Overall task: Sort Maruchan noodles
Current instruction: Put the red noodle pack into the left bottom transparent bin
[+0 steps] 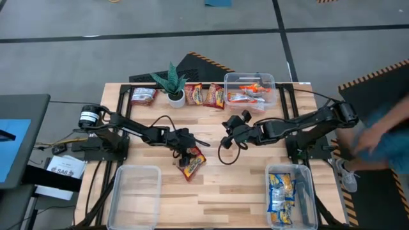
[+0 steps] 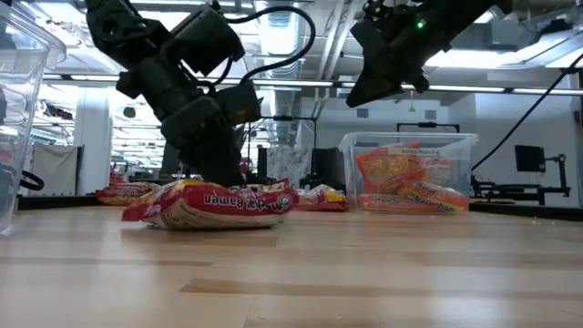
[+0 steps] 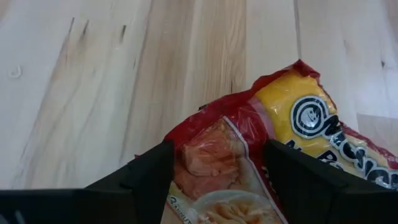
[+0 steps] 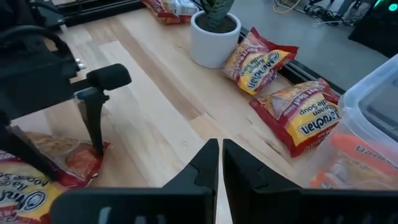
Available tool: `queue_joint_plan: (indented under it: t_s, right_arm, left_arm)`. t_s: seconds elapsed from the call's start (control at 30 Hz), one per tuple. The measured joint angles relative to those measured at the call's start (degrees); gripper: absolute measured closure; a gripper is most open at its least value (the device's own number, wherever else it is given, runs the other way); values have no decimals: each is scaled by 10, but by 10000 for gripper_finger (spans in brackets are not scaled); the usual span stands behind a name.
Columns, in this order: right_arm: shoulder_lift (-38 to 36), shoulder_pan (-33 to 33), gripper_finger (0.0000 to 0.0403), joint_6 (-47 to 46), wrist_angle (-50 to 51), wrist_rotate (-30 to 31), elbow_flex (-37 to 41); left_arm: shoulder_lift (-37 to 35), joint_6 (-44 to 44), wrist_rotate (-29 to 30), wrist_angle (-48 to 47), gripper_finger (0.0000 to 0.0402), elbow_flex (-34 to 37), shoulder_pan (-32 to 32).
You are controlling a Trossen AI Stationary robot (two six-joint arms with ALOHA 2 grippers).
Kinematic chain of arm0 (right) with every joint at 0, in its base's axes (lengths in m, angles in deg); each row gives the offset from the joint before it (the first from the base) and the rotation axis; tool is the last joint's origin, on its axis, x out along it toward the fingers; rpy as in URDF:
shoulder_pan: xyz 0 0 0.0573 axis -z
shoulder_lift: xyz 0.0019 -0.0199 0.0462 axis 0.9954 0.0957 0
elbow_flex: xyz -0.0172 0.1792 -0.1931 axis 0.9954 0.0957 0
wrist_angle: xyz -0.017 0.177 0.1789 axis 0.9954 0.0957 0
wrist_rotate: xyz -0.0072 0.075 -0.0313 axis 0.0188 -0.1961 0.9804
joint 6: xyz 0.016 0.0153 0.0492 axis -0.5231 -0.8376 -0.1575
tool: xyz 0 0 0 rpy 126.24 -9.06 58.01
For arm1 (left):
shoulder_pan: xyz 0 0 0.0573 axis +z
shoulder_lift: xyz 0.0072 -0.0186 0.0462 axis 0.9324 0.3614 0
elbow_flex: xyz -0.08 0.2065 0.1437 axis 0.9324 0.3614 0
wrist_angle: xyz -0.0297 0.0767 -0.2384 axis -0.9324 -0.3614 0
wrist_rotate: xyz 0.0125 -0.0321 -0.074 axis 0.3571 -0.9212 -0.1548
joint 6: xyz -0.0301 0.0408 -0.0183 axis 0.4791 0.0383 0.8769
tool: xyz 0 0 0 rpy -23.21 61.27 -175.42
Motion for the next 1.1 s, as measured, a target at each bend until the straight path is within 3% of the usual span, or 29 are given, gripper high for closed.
queue_joint_plan:
  t_s: [0.13, 0.23, 0.3, 0.43, 0.5, 0.7, 0.93, 1.1]
  right_arm:
    - [0, 0, 359, 0, 0, 0, 0]
    - [0, 0, 359, 0, 0, 0, 0]
    - [0, 0, 359, 0, 1, 0, 0]
    - [0, 0, 359, 0, 2, 0, 0]
    - [0, 0, 359, 1, 2, 0, 0]
    - [0, 0, 359, 2, 14, -1, 0]
    - [0, 0, 359, 2, 15, -1, 0]
    - [0, 2, 359, 2, 15, -1, 0]
  left_arm:
    - [7, -7, -2, -2, 163, -1, 7]
    - [8, -5, 3, -6, 186, -1, 16]
    - [8, -6, 16, -6, 222, -1, 20]
    - [8, -11, 48, -10, 347, 0, 32]
    - [5, -7, 62, -7, 383, 0, 37]
    - [-55, -21, 113, -28, 400, 1, 26]
    - [-191, -47, 219, -74, 401, 1, -21]
    - [-284, -63, 241, -96, 401, 1, -53]
